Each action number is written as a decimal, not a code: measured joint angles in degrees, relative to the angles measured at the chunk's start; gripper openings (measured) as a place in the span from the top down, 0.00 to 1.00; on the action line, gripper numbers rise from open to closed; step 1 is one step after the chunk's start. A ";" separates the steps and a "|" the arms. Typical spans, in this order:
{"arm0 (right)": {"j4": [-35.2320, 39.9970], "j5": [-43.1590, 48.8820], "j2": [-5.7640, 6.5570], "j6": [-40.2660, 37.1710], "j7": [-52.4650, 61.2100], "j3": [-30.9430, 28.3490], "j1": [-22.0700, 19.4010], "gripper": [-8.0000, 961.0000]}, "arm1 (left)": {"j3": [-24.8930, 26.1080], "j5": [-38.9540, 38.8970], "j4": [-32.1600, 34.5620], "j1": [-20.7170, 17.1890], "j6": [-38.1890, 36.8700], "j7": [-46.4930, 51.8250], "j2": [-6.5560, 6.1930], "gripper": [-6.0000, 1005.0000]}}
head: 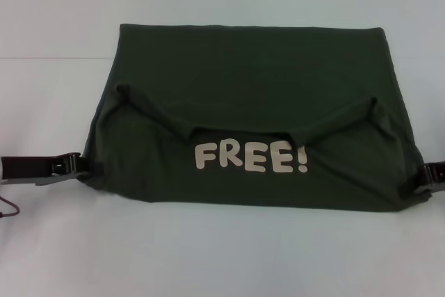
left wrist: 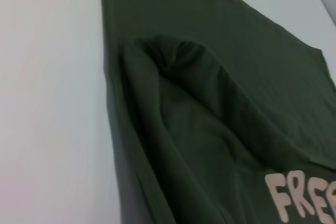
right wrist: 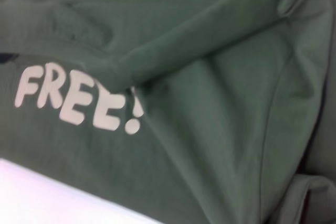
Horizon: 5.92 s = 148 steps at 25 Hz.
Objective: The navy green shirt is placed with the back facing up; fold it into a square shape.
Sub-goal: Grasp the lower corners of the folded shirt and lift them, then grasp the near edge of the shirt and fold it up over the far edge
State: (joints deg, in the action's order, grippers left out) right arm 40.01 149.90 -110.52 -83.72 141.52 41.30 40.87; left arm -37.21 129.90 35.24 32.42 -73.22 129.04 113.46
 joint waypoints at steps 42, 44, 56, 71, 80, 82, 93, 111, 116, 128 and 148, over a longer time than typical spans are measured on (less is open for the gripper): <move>-1.43 1.60 0.12 -25.49 -24.71 -7.26 -10.58 0.95 | 8.95 11.23 2.51 -4.58 -38.27 -0.83 -3.60 0.97; -1.65 1.34 0.34 -26.70 -25.70 -10.87 -10.41 0.95 | 10.32 9.71 2.29 -4.11 -38.47 -0.84 -3.97 0.97; -8.42 -6.98 4.62 -20.90 -21.94 -26.69 -10.55 0.95 | 26.13 4.47 -1.59 -0.06 -28.99 0.62 -4.74 0.97; -14.05 -20.68 1.76 -1.55 -20.34 -29.58 -10.08 0.95 | 26.06 -4.54 -3.03 0.29 -13.14 -4.60 -0.19 0.97; -14.12 -24.43 -0.29 6.54 -20.21 -29.77 -8.52 0.95 | 25.99 -10.96 -6.81 1.10 -3.53 -10.51 1.54 0.97; -14.14 -26.06 -0.59 8.21 -20.31 -29.62 -8.51 0.95 | 25.99 -12.08 -7.51 1.60 -1.85 -11.68 1.63 0.97; -14.17 -28.26 -3.30 18.37 -21.91 -26.37 -5.89 0.95 | 24.26 -14.63 -8.55 4.47 5.79 -16.78 3.92 0.97; -14.17 -28.32 -3.72 18.85 -22.95 -25.57 -6.24 0.95 | 12.45 -14.14 -8.70 2.12 8.84 -11.71 2.65 0.71; -14.17 -28.27 -3.76 18.75 -22.96 -24.81 -6.25 0.95 | 11.53 -14.15 -8.70 1.64 13.43 -12.15 3.25 0.52; -14.16 -28.34 -4.02 18.68 -22.96 -24.34 -6.25 0.95 | 8.59 -14.38 -8.70 2.21 20.84 -15.18 5.69 0.33; -14.16 -28.17 -4.10 18.68 -23.31 -24.33 -6.16 0.95 | 6.27 -14.29 -8.88 3.12 24.01 -16.02 6.89 0.33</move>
State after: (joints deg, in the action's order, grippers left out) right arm 25.84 121.73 -114.63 -65.04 118.20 16.96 34.72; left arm -30.94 115.61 26.36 35.54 -49.21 113.03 120.35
